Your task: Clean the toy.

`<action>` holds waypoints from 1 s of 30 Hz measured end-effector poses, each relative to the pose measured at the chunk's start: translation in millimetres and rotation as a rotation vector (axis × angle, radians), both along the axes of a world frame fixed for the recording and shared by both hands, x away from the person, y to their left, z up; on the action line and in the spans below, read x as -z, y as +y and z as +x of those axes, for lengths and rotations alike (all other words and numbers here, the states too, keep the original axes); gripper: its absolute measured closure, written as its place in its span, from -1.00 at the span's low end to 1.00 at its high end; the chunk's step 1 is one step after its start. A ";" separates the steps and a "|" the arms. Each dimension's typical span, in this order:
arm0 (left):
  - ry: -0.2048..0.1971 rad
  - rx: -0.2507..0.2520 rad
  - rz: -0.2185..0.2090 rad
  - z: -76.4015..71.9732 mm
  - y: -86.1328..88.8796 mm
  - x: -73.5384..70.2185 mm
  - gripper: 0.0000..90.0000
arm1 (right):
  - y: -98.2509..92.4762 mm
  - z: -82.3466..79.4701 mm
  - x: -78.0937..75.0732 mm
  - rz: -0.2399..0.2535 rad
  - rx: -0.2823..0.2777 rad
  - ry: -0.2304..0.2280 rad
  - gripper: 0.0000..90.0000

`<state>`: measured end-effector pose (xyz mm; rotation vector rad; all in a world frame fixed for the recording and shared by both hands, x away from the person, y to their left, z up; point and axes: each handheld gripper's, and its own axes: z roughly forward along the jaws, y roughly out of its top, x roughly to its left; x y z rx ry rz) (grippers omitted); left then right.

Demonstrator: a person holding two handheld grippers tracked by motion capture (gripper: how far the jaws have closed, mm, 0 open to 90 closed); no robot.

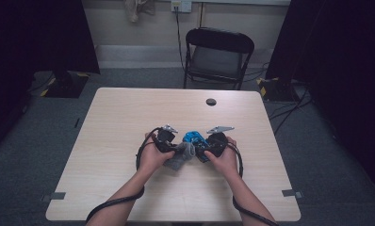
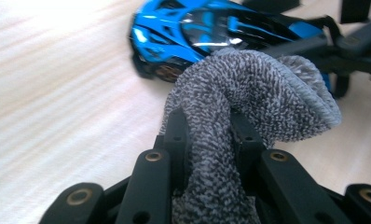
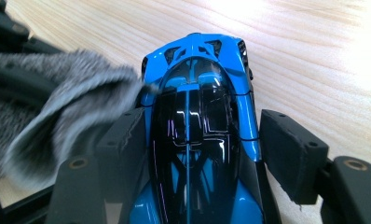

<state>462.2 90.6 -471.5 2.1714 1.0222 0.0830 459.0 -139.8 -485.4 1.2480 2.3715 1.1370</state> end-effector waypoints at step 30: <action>-0.012 -0.159 0.017 35.2 23.7 -1.9 0.62 | -0.8 0.9 0.6 0.007 -0.001 0.002 -0.27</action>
